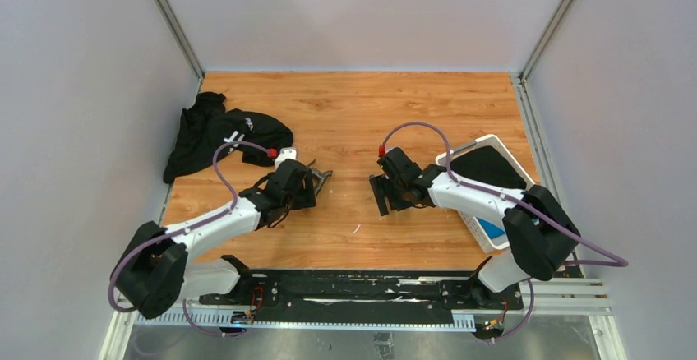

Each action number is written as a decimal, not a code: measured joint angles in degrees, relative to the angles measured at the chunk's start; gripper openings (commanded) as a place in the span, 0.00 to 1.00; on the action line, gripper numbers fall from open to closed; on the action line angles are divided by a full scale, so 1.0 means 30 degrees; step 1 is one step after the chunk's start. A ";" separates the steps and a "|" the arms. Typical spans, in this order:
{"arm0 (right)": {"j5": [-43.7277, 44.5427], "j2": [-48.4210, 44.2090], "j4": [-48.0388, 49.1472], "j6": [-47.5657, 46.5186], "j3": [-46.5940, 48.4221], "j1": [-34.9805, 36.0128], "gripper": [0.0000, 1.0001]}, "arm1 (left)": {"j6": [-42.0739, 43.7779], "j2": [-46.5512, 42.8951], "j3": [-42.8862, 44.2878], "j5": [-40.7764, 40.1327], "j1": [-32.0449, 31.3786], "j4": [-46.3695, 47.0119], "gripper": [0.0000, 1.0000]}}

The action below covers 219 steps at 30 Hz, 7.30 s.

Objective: Install the water faucets
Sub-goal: Place the water faucet at the center of the board, then pick up the water faucet from the center of the board.

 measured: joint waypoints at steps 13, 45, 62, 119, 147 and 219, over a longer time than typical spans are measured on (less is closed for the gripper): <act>-0.0182 0.1581 0.1078 -0.0168 0.0510 -0.0590 0.75 | 0.0007 -0.5311 0.0918 0.0947 0.0000 -0.1996 0.72; -0.0109 0.0306 0.0714 -0.0517 0.0459 -0.1100 0.73 | 0.5362 0.7839 0.6258 -0.3067 -0.3344 -0.1698 0.40; 0.0554 -0.0699 0.0306 -0.0663 -0.0080 -0.1202 0.71 | 0.4728 0.4539 0.5595 0.1523 -0.1574 -0.1188 0.00; -0.5894 0.5253 0.7825 0.8109 0.3512 0.0153 0.34 | -0.9872 1.3726 -0.5304 1.8644 0.3279 3.2458 0.00; -0.2980 0.4925 0.5260 0.5464 0.4597 0.1071 0.00 | -0.4685 0.1960 -0.7067 1.8557 0.3351 2.2025 0.92; 0.2208 -0.0794 0.5610 0.1107 0.2958 -0.0437 0.76 | 0.0984 -1.2626 0.5311 0.4656 0.2863 -0.9107 1.00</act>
